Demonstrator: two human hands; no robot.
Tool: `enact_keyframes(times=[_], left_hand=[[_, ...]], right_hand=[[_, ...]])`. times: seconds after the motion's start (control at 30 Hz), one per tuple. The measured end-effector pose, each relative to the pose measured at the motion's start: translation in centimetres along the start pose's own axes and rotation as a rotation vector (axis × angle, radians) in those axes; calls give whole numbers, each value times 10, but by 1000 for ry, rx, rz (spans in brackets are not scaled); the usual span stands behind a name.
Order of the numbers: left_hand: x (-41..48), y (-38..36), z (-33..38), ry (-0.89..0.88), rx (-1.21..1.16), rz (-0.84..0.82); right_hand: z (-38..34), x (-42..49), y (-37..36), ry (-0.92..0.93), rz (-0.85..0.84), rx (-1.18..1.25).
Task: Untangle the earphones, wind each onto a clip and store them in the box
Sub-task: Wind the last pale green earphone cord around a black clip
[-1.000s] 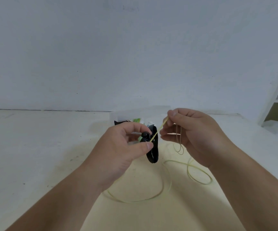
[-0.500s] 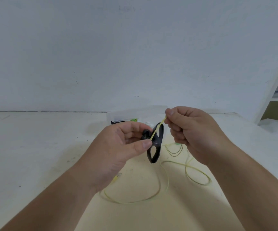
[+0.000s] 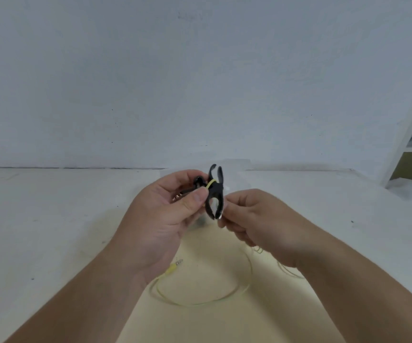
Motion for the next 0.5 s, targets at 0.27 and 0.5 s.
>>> enact_keyframes(times=[0.27, 0.5], left_hand=[[8, 21, 3, -54, 103, 171], [6, 22, 12, -184, 343, 176]], right_hand=[[-17, -11, -26, 180, -207, 3], [-21, -11, -7, 174, -197, 66]])
Point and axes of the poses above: each hand's wrist, its own x-axis towards the middle knuckle, its own y-axis out of the back of the hand, z = x × y, the point moved 7 cm from there along x, towards the middle knuckle, and after that the axes turned 6 degrees about z, right-handed, at the moved point
